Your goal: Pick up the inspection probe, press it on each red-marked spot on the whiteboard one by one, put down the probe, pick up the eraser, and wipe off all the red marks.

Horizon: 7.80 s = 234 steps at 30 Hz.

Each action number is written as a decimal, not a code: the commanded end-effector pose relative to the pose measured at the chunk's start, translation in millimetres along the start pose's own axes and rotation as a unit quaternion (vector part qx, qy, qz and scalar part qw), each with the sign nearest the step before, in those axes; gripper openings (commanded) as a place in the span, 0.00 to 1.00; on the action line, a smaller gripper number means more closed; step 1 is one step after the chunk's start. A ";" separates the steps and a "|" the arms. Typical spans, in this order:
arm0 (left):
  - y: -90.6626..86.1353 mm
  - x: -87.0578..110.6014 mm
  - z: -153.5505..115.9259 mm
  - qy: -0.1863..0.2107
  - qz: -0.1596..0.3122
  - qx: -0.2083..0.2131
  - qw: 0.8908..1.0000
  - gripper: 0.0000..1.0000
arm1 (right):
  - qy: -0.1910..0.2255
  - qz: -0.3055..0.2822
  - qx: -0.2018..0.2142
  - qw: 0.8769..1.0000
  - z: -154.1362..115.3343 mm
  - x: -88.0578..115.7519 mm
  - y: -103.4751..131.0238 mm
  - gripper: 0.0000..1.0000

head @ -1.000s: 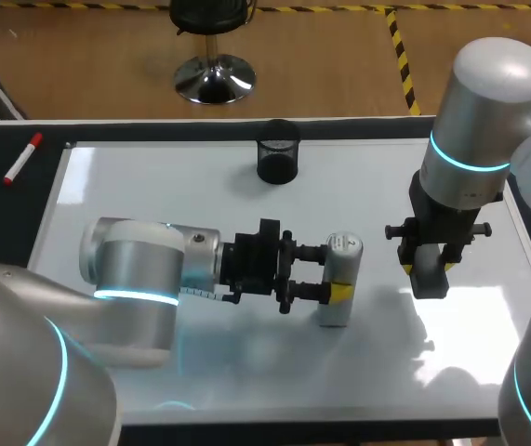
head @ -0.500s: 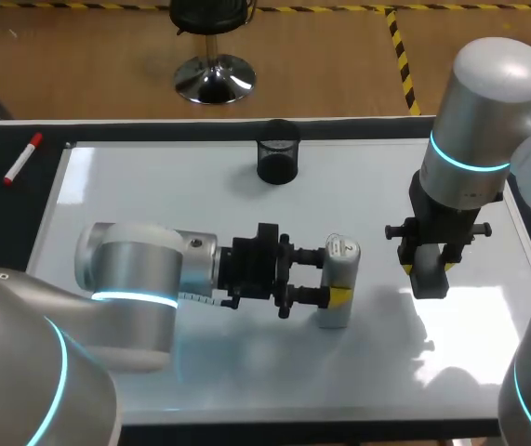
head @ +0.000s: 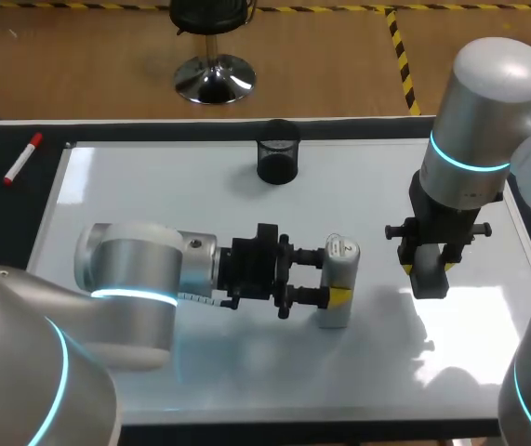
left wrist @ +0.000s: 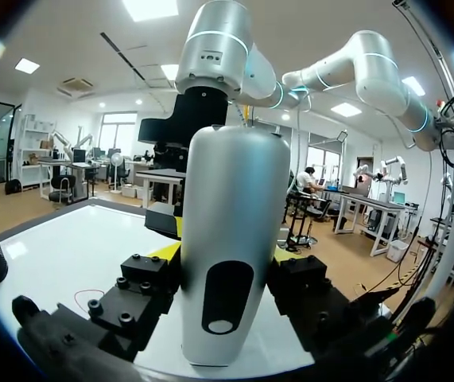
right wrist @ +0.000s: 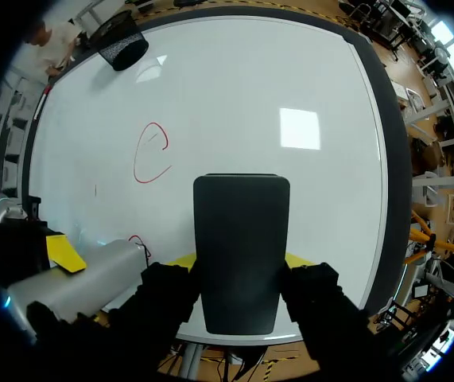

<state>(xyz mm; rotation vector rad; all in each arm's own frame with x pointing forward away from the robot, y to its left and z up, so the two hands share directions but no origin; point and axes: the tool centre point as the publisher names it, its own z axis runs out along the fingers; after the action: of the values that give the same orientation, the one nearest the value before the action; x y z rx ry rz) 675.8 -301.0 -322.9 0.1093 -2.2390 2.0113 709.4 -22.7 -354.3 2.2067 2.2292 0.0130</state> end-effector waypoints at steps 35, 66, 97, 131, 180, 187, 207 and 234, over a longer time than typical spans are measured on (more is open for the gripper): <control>-28.3 12.4 -19.6 -0.024 0.021 0.006 0.999 0.00 | 0.001 0.000 -0.001 1.000 -0.6 -1.2 -0.9 0.00; -50.3 2.7 -62.6 -0.029 0.038 0.008 0.999 0.00 | 0.001 0.000 -0.001 1.000 -0.6 -1.2 -0.9 0.00; -55.8 9.2 -130.2 -0.007 0.056 0.023 0.998 0.00 | 0.001 0.000 -0.001 1.000 -0.6 -1.2 -0.9 0.00; -45.2 32.2 -226.8 -0.032 0.052 0.042 0.997 0.00 | 0.001 0.000 -0.001 1.000 -0.6 -1.2 -0.9 0.00; -40.5 39.0 -252.2 -0.037 0.051 0.043 0.997 0.00 | 0.001 0.000 -0.001 1.000 -0.6 -1.2 -0.9 0.00; -40.5 39.0 -252.2 -0.037 0.051 0.043 0.997 0.00 | -0.006 0.002 0.000 1.000 3.3 12.4 -9.4 0.00; -40.5 39.0 -252.2 -0.037 0.051 0.043 0.997 0.00 | -0.013 0.044 0.005 0.999 18.5 70.0 -37.2 0.00; -40.5 39.0 -252.2 -0.037 0.051 0.043 0.997 0.00 | 0.012 0.012 -0.010 1.000 31.0 163.2 -64.8 0.00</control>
<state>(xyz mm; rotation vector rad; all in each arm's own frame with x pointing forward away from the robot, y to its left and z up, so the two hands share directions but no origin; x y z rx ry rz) 656.2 -53.9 -253.4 0.0796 -2.2418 2.1915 642.4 123.2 -379.1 2.2471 2.2149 0.0930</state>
